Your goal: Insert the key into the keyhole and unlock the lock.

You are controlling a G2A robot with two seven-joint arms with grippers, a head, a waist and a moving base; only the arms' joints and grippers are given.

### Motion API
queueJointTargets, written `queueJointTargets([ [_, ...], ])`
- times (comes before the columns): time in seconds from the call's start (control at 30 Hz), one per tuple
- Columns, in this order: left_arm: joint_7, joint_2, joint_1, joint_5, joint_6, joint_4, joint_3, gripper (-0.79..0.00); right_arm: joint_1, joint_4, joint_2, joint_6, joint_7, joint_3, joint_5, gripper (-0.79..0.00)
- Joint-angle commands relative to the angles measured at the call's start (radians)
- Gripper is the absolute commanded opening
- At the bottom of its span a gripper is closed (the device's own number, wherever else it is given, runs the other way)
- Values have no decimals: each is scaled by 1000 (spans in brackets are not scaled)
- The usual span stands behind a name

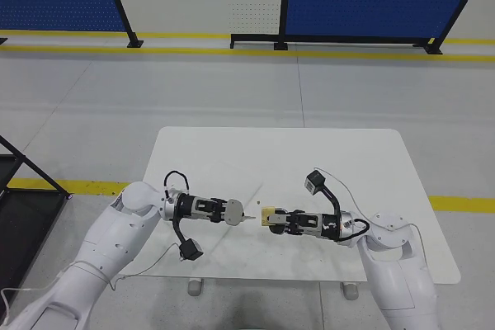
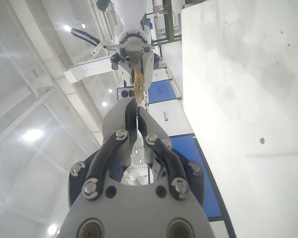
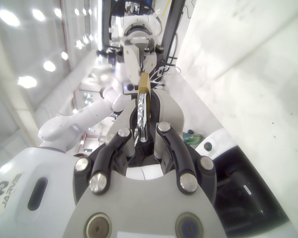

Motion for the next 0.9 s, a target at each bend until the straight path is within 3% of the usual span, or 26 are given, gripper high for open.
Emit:
queueJointTargets([
  [0.0, -12, 1, 1, 7, -13, -6, 2, -785, 0, 0, 0, 0, 0, 0, 0, -785],
  [0.33, -61, 7, 15, 5, -71, -32, 3, -785, 0, 0, 0, 0, 0, 0, 0, -785],
  [0.87, -72, 16, 54, -24, -78, -55, -2, -785, 0, 0, 0, 0, 0, 0, 0, -785],
])
